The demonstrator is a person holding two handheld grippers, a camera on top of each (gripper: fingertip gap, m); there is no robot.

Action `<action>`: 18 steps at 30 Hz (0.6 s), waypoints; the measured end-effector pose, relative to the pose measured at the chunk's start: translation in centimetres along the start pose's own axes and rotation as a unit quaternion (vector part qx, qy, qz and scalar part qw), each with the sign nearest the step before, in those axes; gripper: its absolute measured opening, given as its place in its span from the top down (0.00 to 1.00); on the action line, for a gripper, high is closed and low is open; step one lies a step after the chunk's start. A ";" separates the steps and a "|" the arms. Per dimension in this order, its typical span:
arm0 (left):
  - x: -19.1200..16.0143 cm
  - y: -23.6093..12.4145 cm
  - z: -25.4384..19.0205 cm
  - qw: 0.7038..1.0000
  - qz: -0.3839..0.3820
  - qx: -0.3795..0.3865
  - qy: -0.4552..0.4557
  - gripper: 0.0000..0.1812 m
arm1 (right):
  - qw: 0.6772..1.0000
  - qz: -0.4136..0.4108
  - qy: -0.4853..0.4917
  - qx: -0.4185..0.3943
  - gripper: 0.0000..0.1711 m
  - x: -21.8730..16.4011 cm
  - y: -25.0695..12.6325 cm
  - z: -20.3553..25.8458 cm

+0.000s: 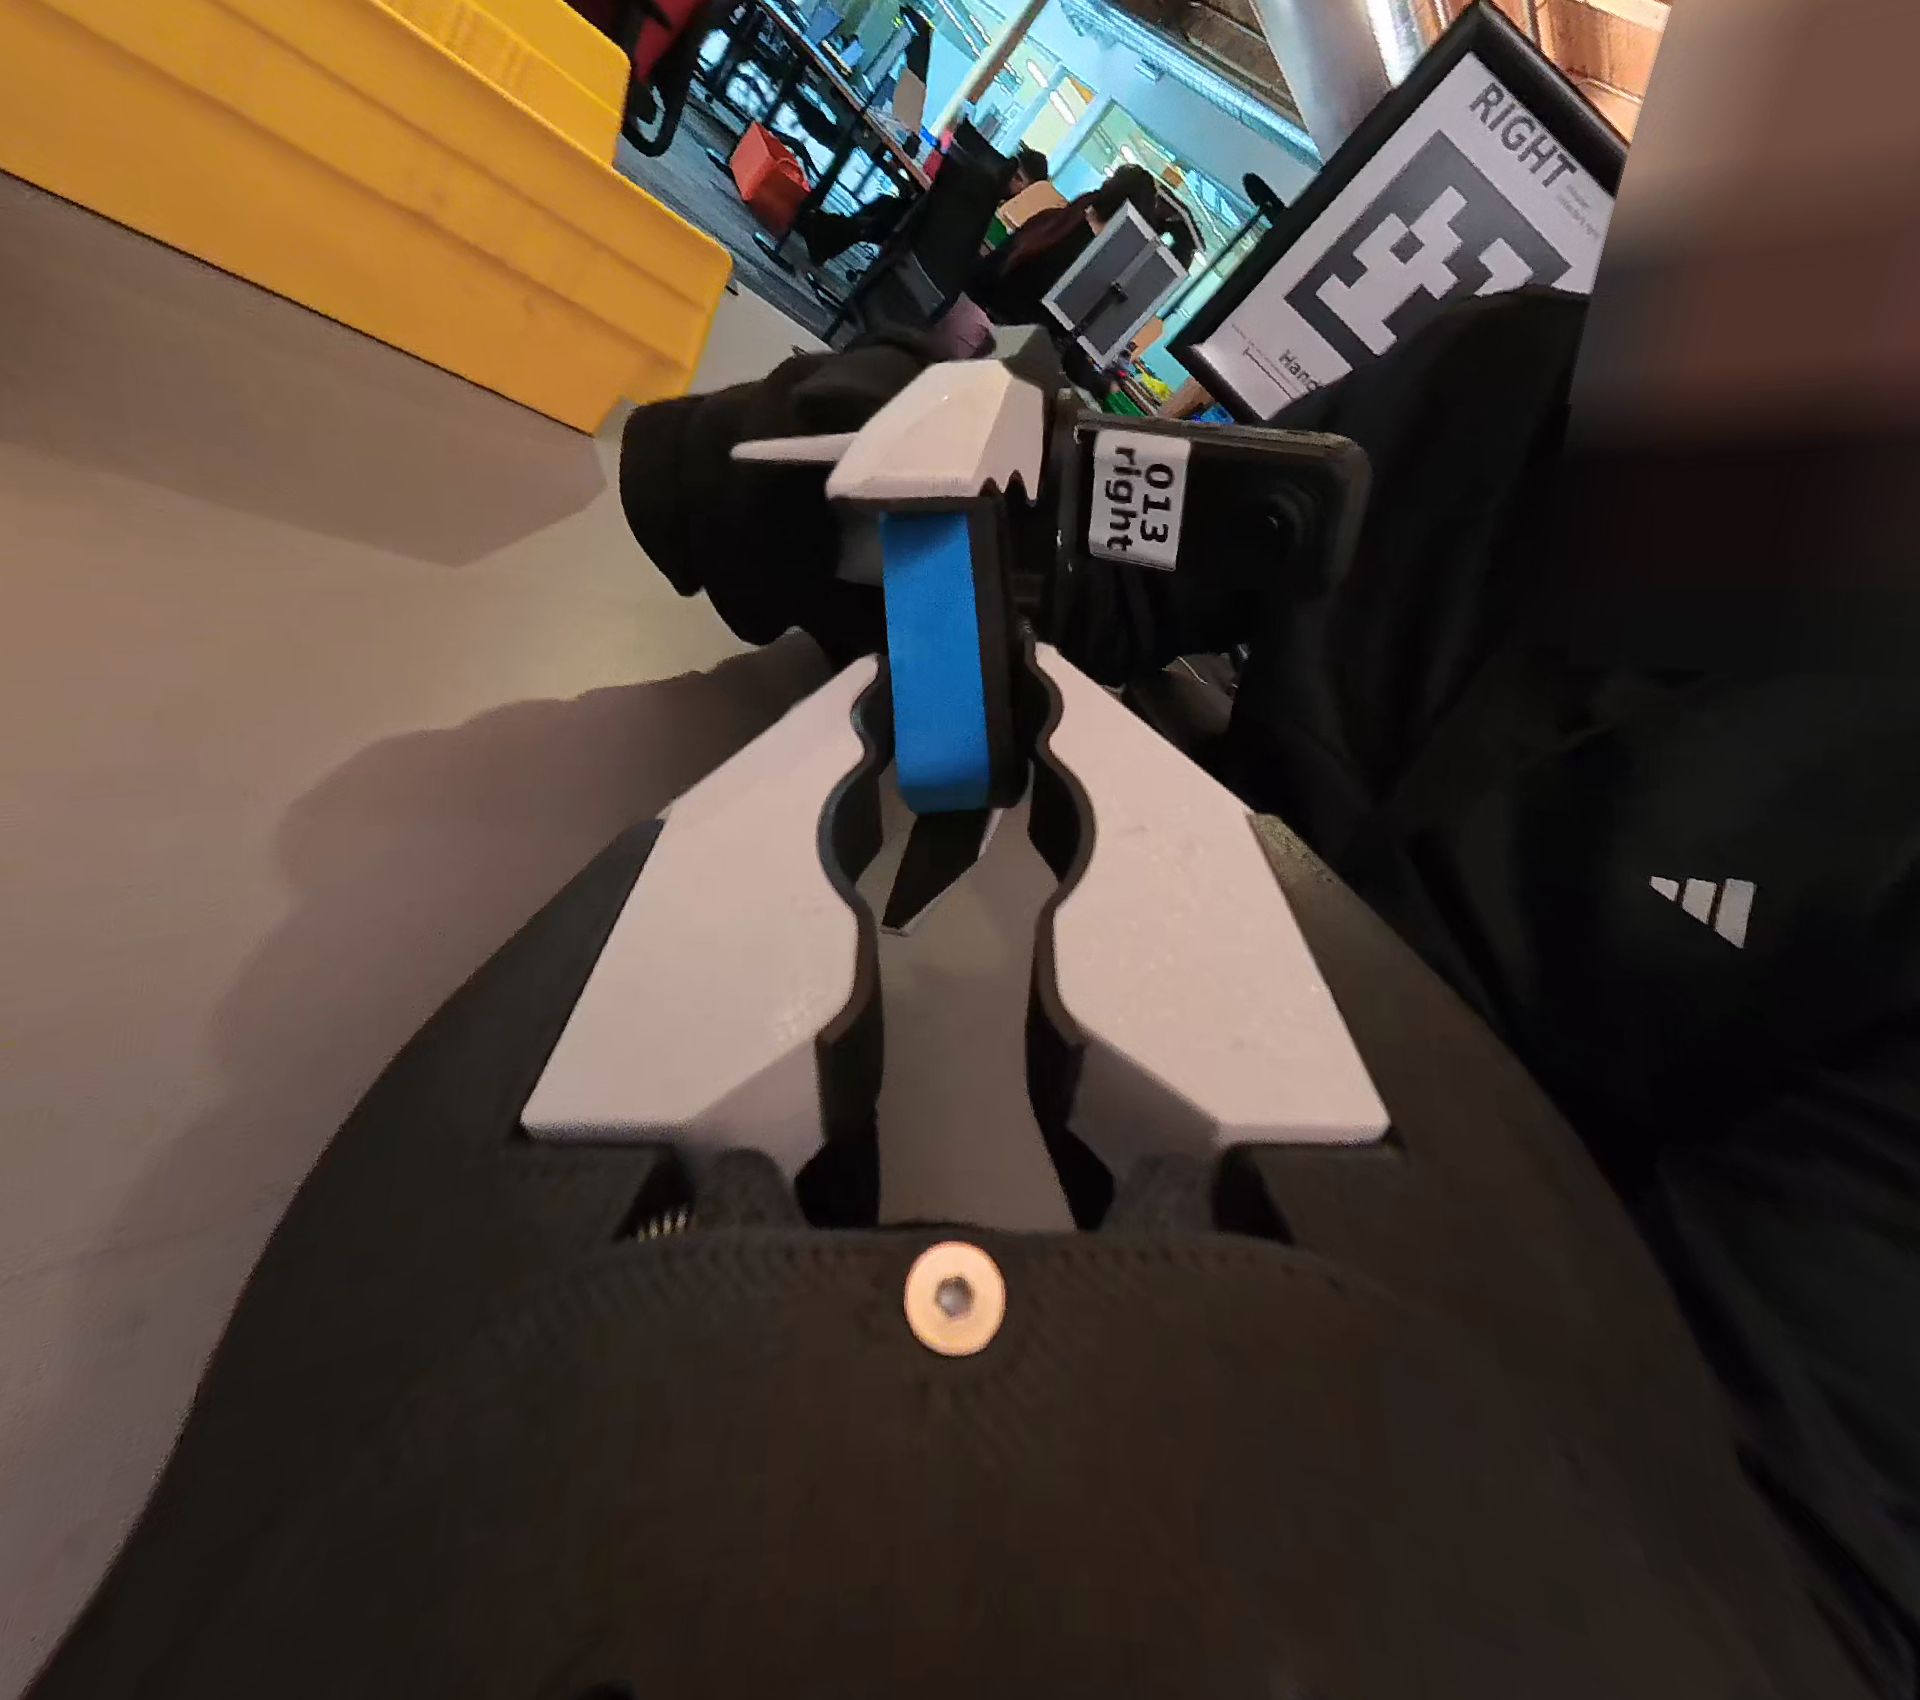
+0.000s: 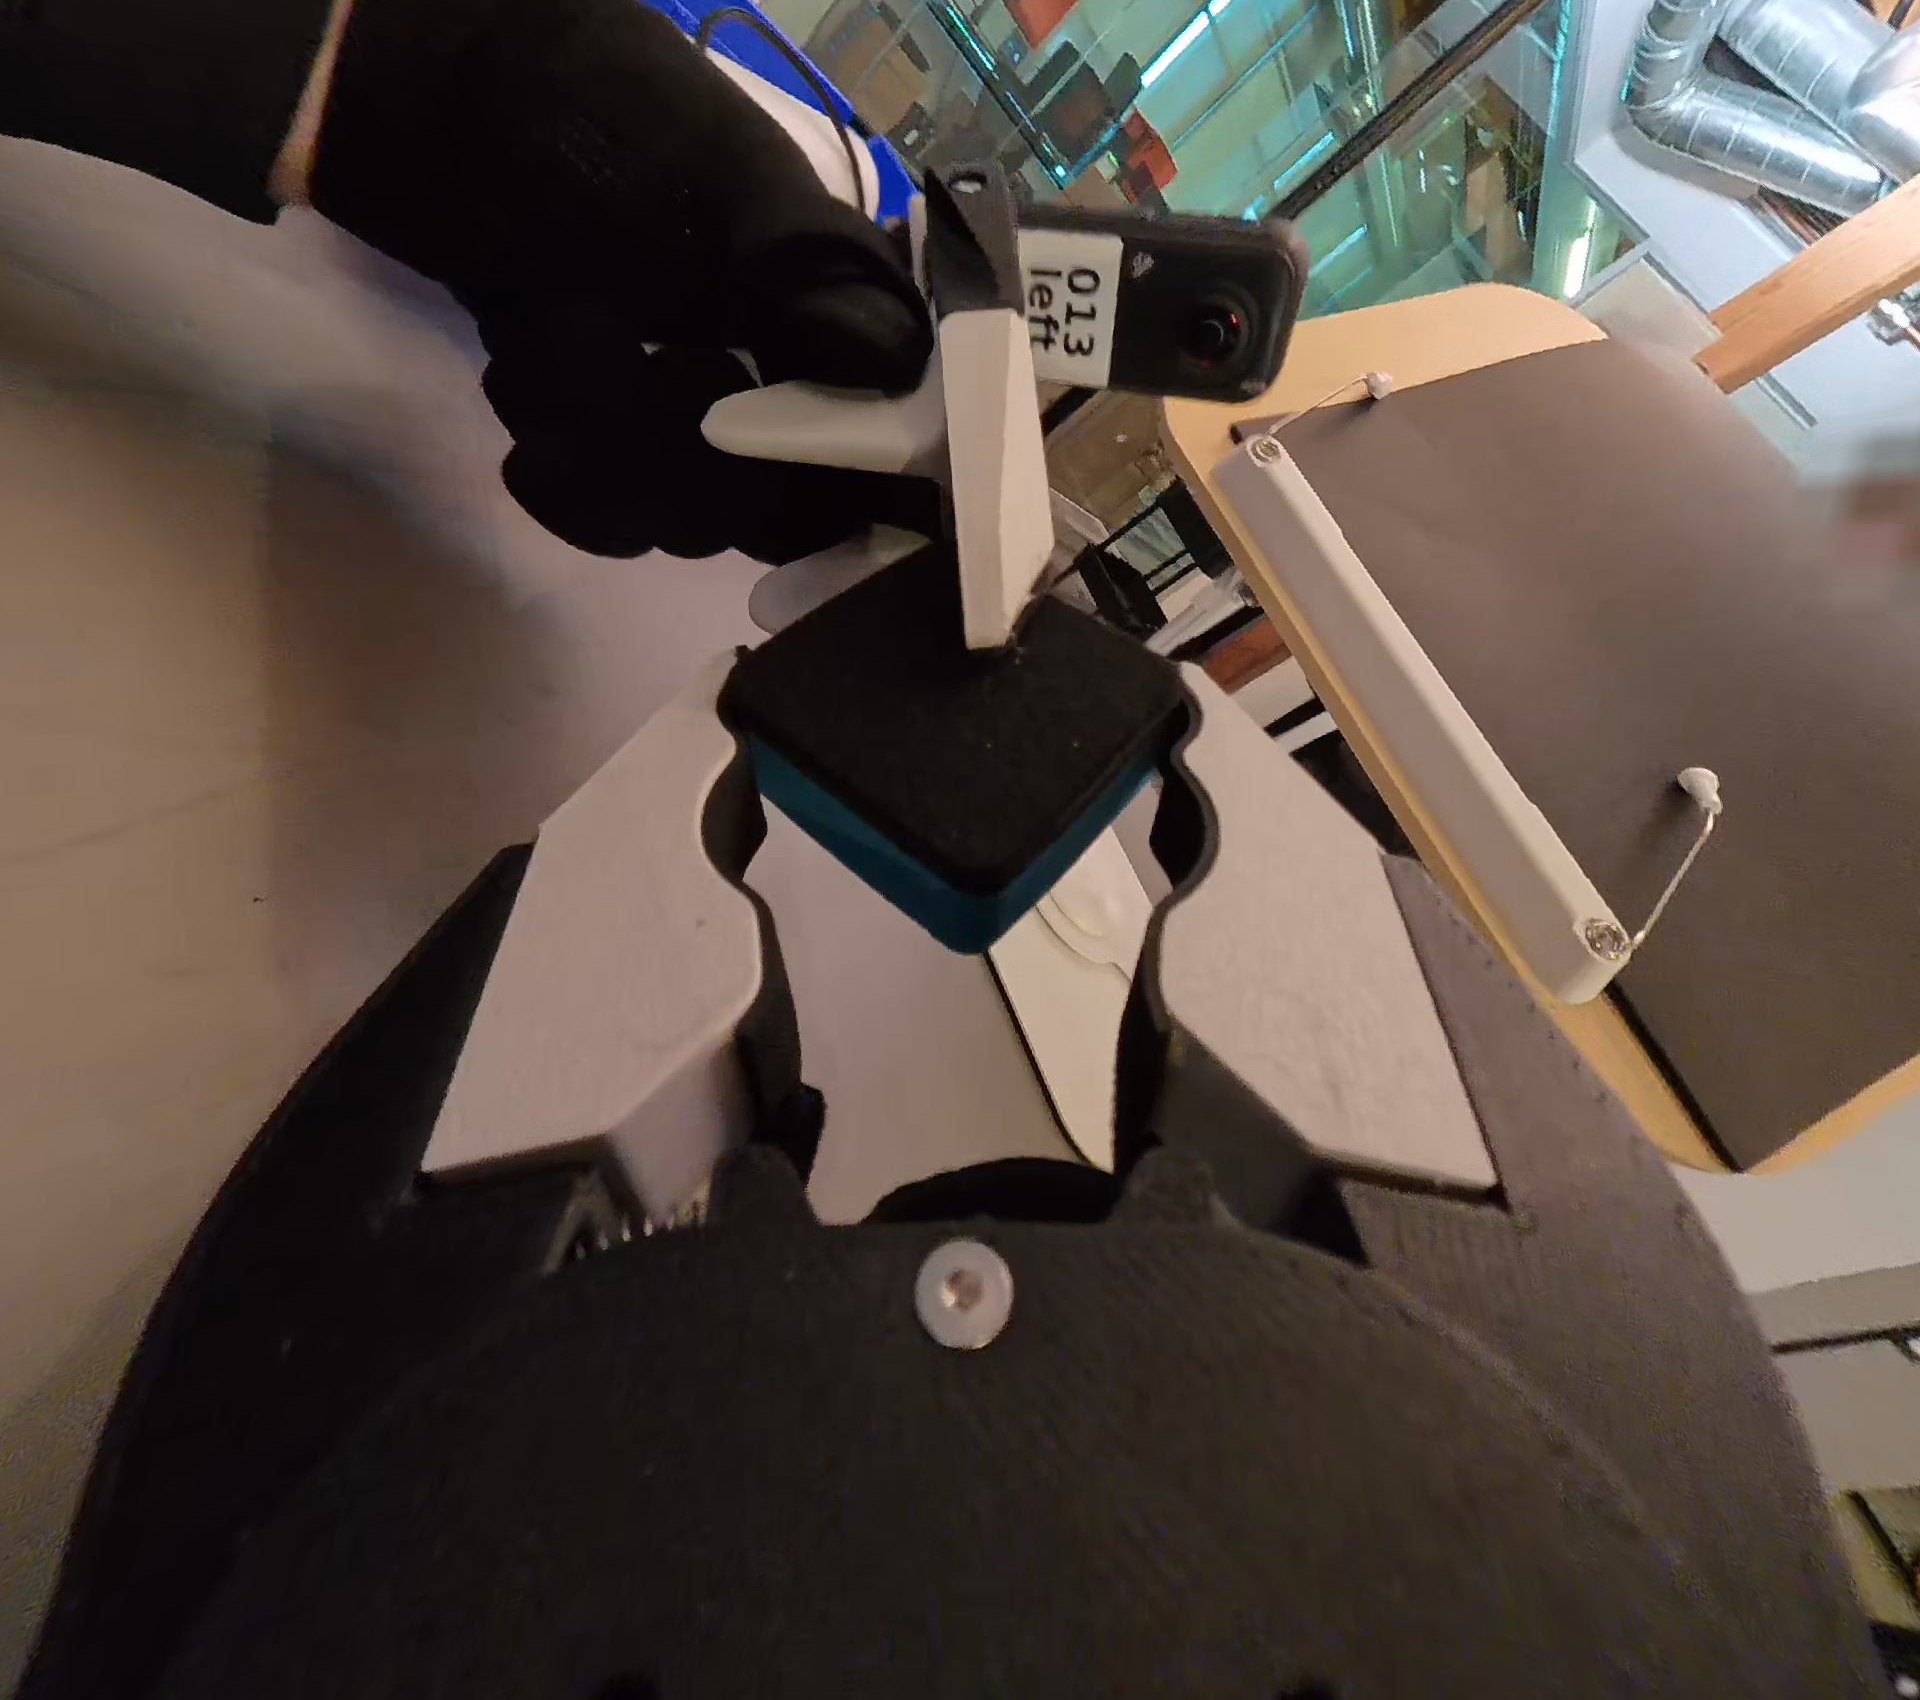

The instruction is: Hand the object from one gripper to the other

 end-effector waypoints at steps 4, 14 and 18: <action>1.5 -0.8 1.9 0.994 -0.023 0.101 0.015 0.64 | 0.998 0.039 0.019 -0.037 0.57 -1.5 -0.1 -1.5; 4.4 1.5 5.2 0.923 -0.003 0.366 0.118 0.48 | 0.975 0.183 -0.004 -0.123 0.57 -6.2 -1.4 -4.8; 4.2 4.0 6.0 0.908 0.007 0.393 0.147 0.45 | 0.970 0.204 -0.014 -0.134 0.57 -6.8 -1.8 -5.3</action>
Point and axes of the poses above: each gripper's, where its closed fingertips meet, y out along the fingers, x out of its top, z = x × y across the jaws, the point moved 2 cm from there along -y, back along the fingers, and after that the axes turned 6 degrees about -z, right-handed, at the moved point
